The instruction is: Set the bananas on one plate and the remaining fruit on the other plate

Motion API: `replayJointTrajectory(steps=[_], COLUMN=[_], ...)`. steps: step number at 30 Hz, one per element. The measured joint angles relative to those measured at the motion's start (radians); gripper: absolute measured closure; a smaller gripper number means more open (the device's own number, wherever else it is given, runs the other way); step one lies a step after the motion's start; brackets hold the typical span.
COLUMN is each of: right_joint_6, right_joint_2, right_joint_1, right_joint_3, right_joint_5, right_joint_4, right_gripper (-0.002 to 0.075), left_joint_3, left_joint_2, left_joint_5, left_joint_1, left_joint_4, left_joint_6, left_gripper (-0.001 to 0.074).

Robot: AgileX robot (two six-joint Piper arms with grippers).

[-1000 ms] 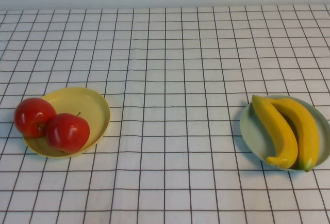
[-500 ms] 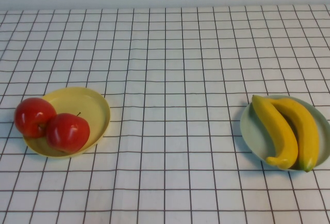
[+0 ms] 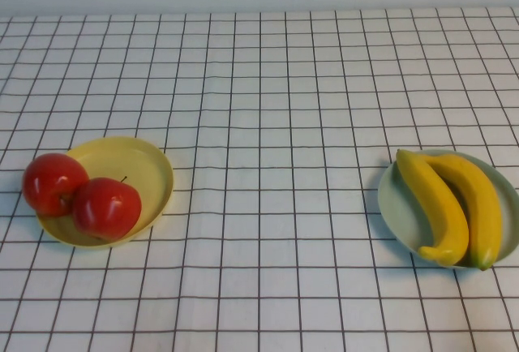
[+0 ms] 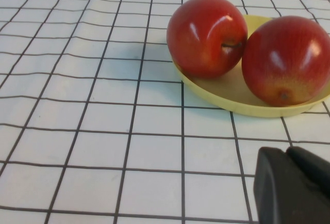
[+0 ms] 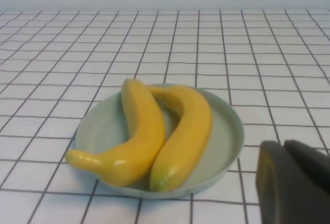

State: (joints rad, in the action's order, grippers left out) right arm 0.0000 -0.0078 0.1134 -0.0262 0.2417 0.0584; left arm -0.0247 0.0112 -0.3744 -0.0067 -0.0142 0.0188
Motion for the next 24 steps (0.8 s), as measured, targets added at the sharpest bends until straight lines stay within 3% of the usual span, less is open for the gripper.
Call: replayJointTrajectory(steps=[6,11,24], right_joint_6=[-0.106,-0.088,-0.085], right_joint_2=[-0.001,-0.001,-0.001], right_joint_1=[-0.081,-0.082,-0.082], right_joint_3=[0.0,0.0,-0.002], right_joint_5=[0.019,0.109,0.12], right_joint_4=[0.124,0.122,0.13], right_gripper=[0.0741,0.0741,0.0742], left_joint_3=[0.0,0.0,0.0], left_joint_2=[0.0,0.0,0.0], left_joint_5=[0.0,0.0,0.0], left_joint_1=[0.0,0.0,0.0], left_joint_4=[0.0,0.0,0.0], left_joint_6=[0.0,0.0,0.0], left_gripper=[0.0738,0.0738,0.0738])
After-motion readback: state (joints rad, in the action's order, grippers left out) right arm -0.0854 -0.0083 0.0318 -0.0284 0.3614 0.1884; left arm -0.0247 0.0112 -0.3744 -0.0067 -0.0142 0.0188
